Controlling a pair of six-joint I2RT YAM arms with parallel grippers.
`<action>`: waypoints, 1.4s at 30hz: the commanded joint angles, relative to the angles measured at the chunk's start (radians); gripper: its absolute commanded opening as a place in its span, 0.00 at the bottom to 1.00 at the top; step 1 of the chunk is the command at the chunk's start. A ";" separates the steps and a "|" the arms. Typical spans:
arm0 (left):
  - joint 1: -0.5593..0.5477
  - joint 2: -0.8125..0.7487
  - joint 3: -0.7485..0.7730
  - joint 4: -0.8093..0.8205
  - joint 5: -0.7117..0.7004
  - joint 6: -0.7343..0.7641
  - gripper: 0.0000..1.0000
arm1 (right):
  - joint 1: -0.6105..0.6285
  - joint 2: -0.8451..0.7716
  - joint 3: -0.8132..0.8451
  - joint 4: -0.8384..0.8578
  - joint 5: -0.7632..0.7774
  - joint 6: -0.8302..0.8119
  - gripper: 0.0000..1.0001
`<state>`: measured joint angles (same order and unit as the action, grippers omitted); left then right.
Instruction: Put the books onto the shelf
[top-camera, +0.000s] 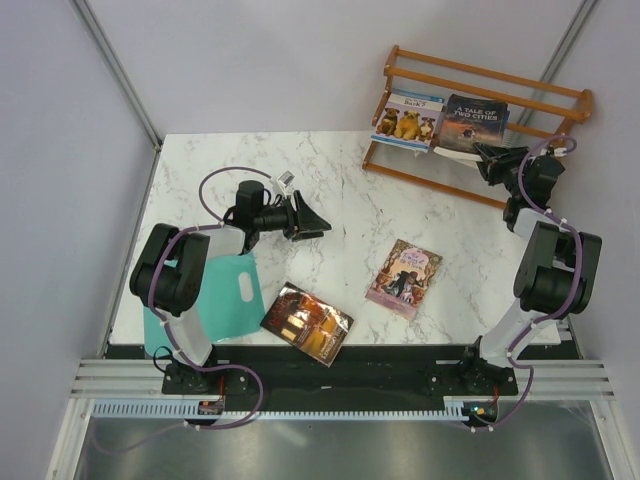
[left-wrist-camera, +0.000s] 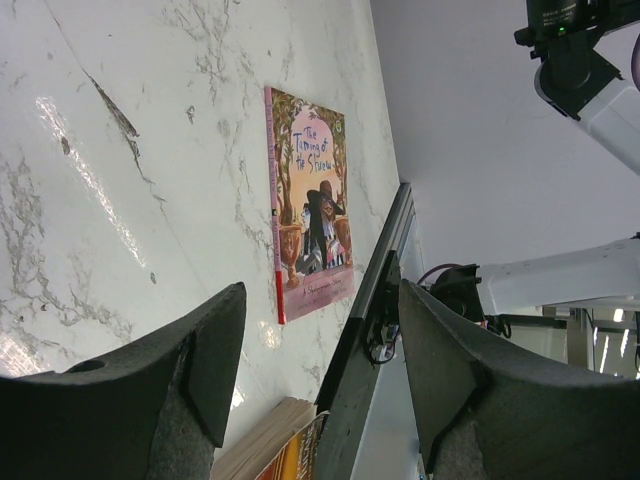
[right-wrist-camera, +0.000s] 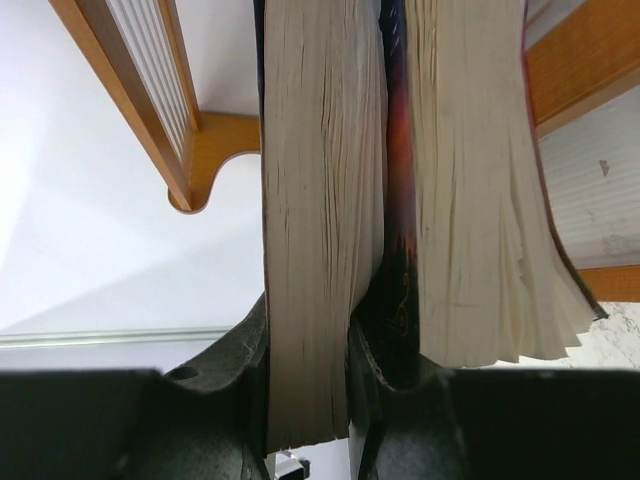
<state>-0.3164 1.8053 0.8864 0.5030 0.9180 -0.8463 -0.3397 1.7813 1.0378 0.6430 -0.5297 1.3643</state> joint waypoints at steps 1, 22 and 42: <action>-0.001 -0.049 0.000 0.028 0.005 0.027 0.69 | -0.018 0.003 0.068 0.087 -0.004 0.032 0.01; 0.000 -0.050 -0.004 0.026 0.009 0.032 0.69 | -0.032 0.059 0.151 -0.032 -0.013 0.001 0.20; -0.003 -0.054 -0.021 0.035 0.009 0.032 0.69 | -0.051 -0.036 0.123 -0.115 -0.035 -0.068 0.68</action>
<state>-0.3164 1.8034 0.8753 0.5030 0.9184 -0.8463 -0.3813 1.8137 1.1557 0.5430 -0.5678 1.3300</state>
